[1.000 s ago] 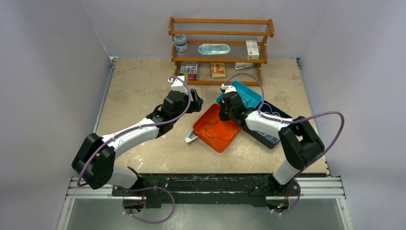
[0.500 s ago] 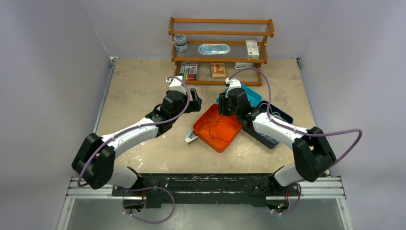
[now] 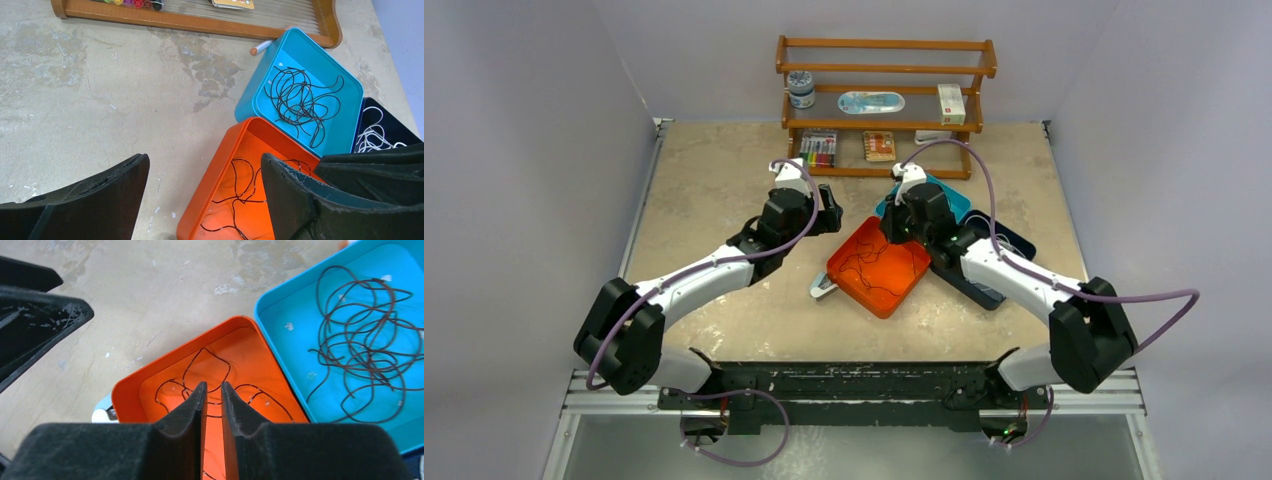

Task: Untangle the cables

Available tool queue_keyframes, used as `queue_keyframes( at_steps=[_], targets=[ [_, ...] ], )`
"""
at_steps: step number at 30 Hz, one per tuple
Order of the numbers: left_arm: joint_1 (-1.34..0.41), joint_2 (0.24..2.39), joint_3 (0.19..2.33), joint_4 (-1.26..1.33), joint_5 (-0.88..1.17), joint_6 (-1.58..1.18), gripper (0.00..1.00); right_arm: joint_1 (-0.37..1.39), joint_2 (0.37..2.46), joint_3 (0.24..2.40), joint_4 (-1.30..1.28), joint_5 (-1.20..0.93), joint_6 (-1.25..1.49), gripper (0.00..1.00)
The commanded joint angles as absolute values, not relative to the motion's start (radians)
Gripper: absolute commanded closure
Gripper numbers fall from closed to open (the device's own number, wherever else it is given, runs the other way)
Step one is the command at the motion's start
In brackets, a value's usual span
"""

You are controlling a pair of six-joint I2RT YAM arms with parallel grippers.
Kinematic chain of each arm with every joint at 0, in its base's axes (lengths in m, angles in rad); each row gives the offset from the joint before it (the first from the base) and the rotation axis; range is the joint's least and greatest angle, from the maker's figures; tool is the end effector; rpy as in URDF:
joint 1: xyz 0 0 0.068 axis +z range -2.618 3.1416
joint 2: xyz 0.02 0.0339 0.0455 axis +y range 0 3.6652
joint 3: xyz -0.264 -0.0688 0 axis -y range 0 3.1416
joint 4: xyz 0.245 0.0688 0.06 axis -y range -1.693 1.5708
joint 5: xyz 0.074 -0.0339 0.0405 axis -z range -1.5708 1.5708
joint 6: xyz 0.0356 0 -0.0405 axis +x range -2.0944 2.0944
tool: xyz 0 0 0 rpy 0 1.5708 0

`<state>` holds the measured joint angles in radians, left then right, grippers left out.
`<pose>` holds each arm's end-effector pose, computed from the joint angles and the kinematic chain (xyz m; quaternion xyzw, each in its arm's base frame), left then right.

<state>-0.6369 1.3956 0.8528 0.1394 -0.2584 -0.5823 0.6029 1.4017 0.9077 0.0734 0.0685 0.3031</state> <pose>0.2582 -0.1797 0.2557 -0.0484 0.8291 -0.2248 0.5096 0.2647 0.1793 0.2657 -0.1068 0.8320 0.2121 0.5013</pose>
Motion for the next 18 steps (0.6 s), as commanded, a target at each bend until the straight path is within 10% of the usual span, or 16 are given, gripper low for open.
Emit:
queue_keyframes(
  at_steps=[1, 18],
  targets=[
    [-0.631, 1.377, 0.874, 0.166, -0.25, -0.577, 0.19, 0.604, 1.43, 0.879, 0.138, -0.03, 0.285, 0.82],
    [-0.628, 1.37, 0.864, 0.137, -0.301, -0.591, 0.2, 0.605, 1.586, 0.785, 0.287, 0.061, 0.373, 0.88]
  ],
)
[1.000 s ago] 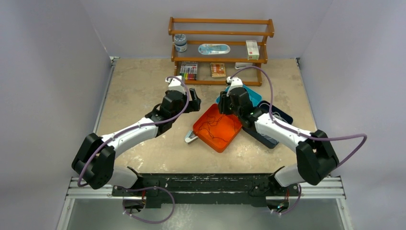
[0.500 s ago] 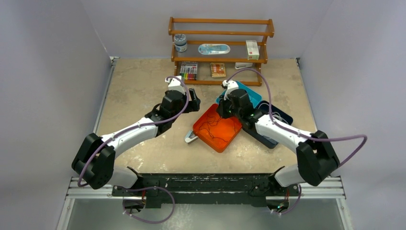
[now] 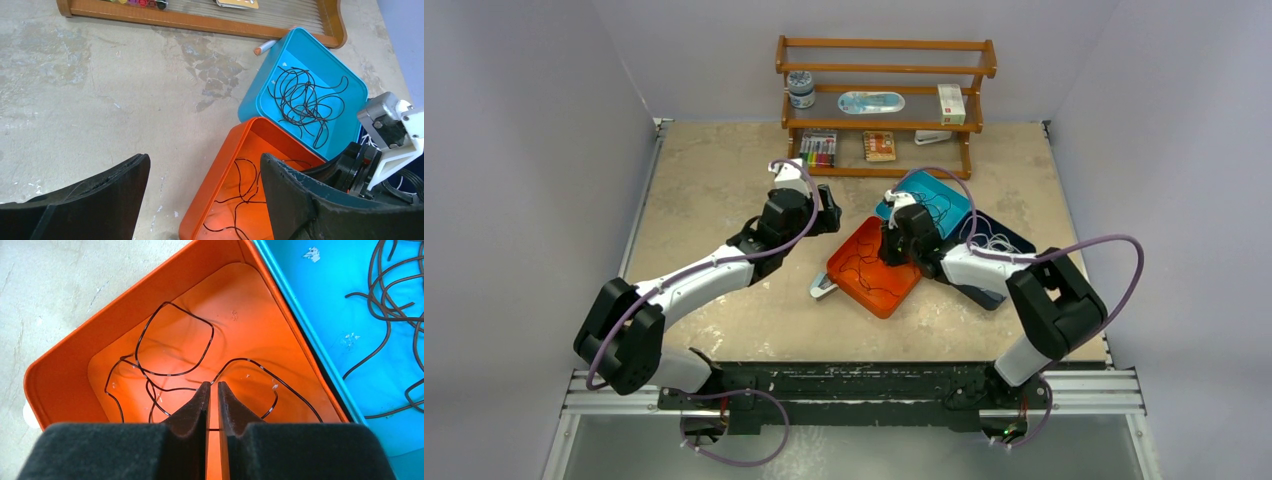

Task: Untangle the cables

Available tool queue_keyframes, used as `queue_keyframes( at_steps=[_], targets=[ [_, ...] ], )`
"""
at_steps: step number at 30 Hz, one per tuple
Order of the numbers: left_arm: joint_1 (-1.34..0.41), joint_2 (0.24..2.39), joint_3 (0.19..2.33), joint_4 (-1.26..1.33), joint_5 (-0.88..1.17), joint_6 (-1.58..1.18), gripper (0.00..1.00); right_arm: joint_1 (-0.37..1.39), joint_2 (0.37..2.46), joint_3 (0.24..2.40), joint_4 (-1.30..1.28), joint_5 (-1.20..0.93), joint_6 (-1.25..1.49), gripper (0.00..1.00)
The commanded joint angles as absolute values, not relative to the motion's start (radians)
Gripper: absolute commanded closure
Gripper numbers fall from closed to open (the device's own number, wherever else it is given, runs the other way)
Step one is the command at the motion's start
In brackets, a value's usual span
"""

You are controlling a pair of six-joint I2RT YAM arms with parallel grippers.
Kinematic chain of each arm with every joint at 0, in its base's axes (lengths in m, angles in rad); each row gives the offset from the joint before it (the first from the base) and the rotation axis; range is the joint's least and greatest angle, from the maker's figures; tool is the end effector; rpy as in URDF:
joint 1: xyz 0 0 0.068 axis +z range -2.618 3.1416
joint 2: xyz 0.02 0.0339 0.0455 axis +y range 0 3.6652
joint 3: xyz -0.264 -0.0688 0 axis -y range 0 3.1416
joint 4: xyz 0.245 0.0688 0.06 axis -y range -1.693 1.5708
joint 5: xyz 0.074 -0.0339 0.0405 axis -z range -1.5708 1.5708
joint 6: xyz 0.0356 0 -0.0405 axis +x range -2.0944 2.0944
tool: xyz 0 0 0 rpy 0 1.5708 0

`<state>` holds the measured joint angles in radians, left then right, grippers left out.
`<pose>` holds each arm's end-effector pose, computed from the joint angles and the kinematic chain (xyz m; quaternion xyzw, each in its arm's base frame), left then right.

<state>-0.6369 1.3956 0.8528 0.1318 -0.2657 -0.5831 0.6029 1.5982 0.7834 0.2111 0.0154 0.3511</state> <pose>0.2581 -0.1793 0.2550 -0.0503 0.8308 -0.2203 0.5086 0.2715 0.1862 0.1781 -0.1076 0.8788 0.2074 0.4161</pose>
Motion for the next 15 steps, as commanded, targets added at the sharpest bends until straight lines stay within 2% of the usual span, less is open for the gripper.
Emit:
queue_keyframes(
  at_steps=[1, 4, 9, 15],
  targets=[
    [-0.627, 1.368, 0.864, 0.133, -0.308, -0.593, 0.2, 0.605, 1.578, 0.788, 0.284, 0.065, 0.373, 0.87],
    [-0.614, 1.359, 0.865, 0.123, -0.331, -0.602, 0.19, 0.604, 1.525, 0.798, 0.277, 0.084, 0.371, 0.82],
    [-0.566, 1.308, 0.87, 0.083, -0.381, -0.62, 0.16, 0.604, 1.347, 0.793, 0.318, 0.088, 0.318, 0.66],
    [-0.543, 1.194, 0.896, 0.015, -0.521, -0.557, 0.15, 0.604, 1.144, 0.766, 0.444, 0.201, 0.215, 0.53]
  ],
)
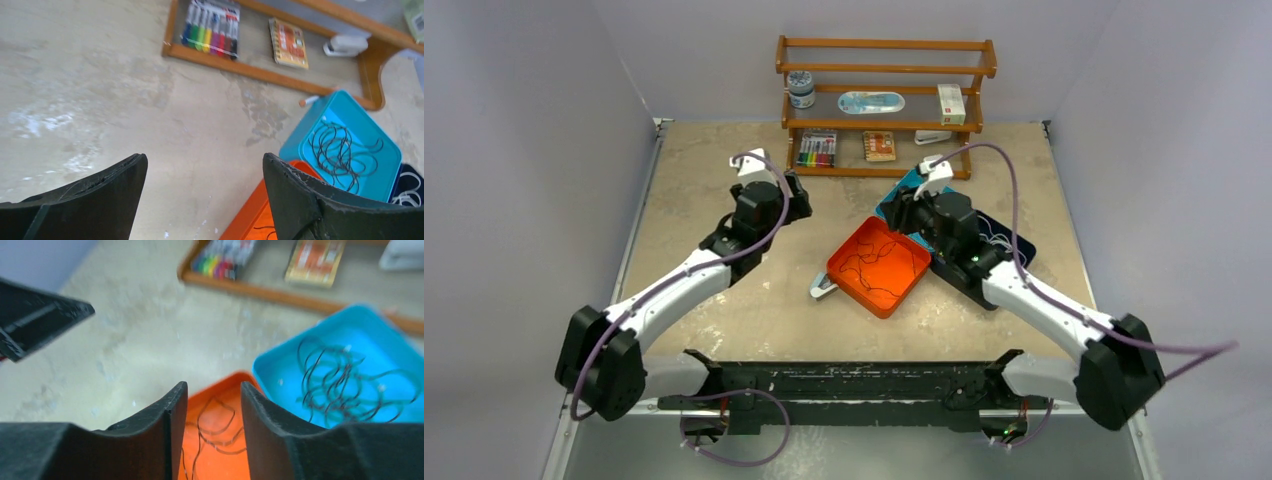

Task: Untangle the cables

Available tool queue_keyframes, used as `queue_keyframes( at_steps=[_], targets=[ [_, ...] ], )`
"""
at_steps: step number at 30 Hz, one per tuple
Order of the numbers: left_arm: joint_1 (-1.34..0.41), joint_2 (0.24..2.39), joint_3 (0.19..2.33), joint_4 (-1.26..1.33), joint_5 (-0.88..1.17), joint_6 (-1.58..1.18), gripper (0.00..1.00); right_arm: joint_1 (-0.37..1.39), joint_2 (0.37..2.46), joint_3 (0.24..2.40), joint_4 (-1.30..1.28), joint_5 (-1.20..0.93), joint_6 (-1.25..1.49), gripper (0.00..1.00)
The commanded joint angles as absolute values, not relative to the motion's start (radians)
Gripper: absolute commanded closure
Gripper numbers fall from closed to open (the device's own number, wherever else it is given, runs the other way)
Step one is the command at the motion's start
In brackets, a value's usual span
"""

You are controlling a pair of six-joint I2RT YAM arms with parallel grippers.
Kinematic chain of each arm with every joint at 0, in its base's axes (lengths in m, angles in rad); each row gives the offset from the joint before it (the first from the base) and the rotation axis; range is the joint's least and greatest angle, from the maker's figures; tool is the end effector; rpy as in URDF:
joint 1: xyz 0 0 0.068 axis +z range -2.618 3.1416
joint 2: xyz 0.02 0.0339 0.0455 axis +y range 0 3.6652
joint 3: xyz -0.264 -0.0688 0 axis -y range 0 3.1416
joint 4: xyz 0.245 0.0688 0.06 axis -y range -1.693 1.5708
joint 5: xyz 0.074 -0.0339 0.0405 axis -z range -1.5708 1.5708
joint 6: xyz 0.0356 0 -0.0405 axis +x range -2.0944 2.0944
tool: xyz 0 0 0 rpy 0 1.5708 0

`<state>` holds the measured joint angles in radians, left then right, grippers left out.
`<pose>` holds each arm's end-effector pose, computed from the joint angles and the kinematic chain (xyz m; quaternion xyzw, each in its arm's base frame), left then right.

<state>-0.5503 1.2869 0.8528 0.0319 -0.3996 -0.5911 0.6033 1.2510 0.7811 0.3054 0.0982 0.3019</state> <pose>0.2560 -0.1408 0.2765 -0.1261 0.8151 -0.1528 0.5444 0.2413 0.1620 0.2888 -0.0830 0.7580 0.2488 0.5972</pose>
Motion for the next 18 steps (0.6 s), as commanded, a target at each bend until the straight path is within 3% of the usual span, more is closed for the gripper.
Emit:
queue_keyframes(
  at_steps=[1, 10, 14, 18],
  targets=[
    [-0.543, 1.174, 0.9, 0.009, -0.543, -0.542, 0.15, 0.605, 1.119, 0.763, 0.468, 0.226, 0.193, 0.51],
    [-0.543, 0.936, 0.896, -0.074, -0.732, -0.449, 0.15, 0.604, 0.863, 0.738, 0.516, 0.363, 0.034, 0.26],
    [-0.544, 0.796, 0.816, -0.092, -0.805, -0.445, 0.15, 0.605, 0.679, 0.693, 0.472, 0.397, -0.009, 0.02],
    [-0.543, 0.654, 0.701, -0.068, -0.825, -0.475, 0.15, 0.604, 0.512, 0.588, 0.457, 0.42, -0.037, 0.01]
  ],
)
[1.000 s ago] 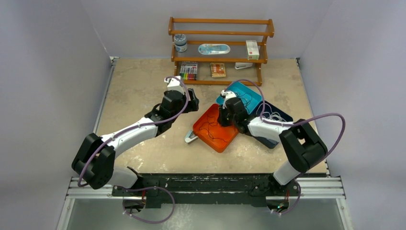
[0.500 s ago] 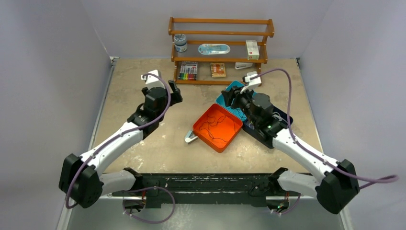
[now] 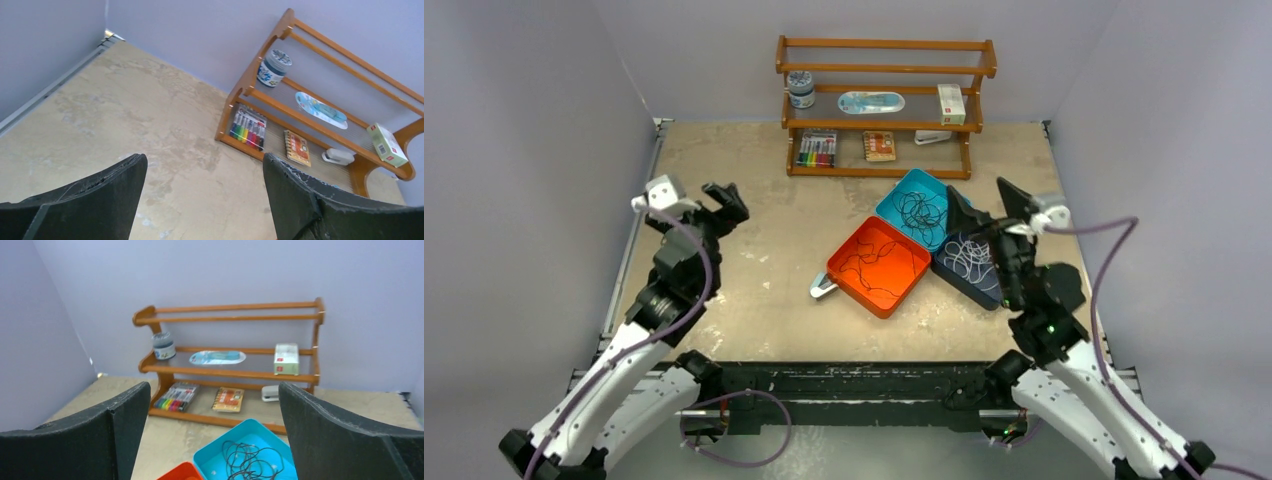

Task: Untangle the cables

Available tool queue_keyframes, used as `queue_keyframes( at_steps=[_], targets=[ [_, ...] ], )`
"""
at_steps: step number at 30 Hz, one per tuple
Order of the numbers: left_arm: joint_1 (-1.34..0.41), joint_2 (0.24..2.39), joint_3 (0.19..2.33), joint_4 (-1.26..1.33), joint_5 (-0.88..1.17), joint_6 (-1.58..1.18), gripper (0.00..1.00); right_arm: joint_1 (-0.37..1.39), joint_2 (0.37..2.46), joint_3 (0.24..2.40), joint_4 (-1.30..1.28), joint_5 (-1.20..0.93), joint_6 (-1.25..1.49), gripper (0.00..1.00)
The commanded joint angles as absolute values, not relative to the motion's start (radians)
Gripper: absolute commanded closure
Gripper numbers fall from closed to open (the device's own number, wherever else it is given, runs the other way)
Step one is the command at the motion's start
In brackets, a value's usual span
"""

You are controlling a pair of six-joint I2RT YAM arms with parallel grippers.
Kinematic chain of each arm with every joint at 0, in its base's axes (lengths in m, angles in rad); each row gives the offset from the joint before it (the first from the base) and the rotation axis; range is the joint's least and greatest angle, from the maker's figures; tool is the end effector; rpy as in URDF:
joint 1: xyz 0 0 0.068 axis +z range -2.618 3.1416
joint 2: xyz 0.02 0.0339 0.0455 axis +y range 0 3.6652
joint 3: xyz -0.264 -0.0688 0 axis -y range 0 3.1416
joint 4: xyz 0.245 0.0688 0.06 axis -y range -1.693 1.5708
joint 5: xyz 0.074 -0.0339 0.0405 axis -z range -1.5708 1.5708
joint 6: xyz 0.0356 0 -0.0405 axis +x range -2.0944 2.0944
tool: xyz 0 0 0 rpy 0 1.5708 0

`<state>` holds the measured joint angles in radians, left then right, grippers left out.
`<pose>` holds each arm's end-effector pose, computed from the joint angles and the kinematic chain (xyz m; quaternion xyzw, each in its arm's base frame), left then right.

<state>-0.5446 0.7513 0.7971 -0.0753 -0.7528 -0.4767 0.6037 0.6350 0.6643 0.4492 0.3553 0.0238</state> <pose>0.1572 -0.0667 0.3619 -0.2333 0.6755 -0.0865 0.6941 0.1272 0.0726 0.3867 -0.0015 0.5331 0.1723 0.8284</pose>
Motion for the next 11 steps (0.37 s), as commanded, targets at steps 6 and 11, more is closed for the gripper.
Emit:
queue_keyframes(
  at_steps=[6, 11],
  targets=[
    [-0.543, 0.51, 0.58, -0.07, -0.881, -0.54, 0.14, 0.604, 0.338, 0.434, 0.488, 0.499, 0.047, 0.01],
    [-0.543, 0.495, 0.551, -0.061, -0.864, -0.54, 0.14, 0.604, 0.274, 0.359, 0.553, 0.547, 0.07, 0.01]
  ],
)
